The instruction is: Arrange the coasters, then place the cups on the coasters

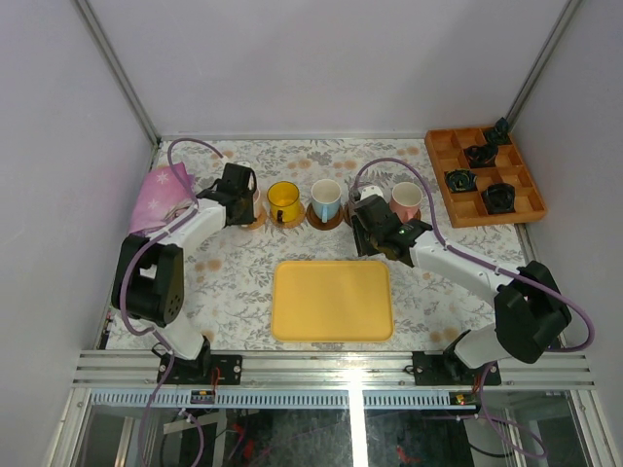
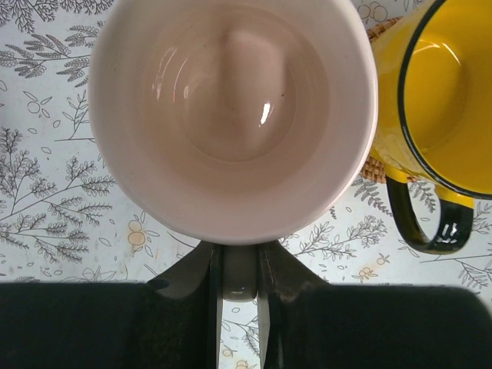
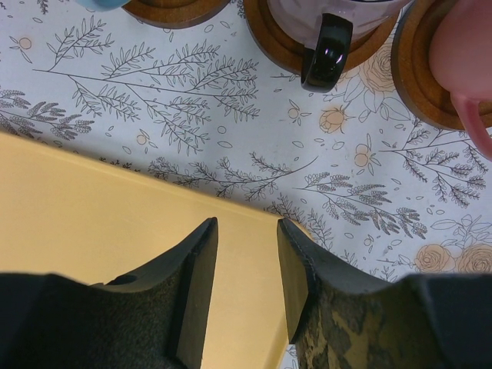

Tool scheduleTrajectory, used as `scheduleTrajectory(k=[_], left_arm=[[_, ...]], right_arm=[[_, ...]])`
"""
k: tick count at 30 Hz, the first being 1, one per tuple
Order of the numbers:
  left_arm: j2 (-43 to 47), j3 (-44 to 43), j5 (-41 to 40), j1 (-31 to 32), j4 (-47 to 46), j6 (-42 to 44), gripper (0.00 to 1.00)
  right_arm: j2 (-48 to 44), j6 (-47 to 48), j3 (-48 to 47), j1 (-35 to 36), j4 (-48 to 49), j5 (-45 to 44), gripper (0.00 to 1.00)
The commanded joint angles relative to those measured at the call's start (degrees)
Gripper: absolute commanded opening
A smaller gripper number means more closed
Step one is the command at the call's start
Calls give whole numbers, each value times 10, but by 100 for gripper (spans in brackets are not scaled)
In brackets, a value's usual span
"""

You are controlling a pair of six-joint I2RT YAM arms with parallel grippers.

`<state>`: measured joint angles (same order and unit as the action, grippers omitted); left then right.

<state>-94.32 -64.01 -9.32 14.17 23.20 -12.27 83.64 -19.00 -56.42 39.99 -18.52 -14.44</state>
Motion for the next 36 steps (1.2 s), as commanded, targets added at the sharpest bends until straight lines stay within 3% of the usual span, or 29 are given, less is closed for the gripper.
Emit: scheduleTrajectory(k=[1,36], left_arm=[[-2,-27,20,-12,-58,24,0],[35,5,12,-13,-64,16,0]], right_arm=[[-17,2,-18,-3,9,-22,44],[12,-8,-34,-4,5,-9,44]])
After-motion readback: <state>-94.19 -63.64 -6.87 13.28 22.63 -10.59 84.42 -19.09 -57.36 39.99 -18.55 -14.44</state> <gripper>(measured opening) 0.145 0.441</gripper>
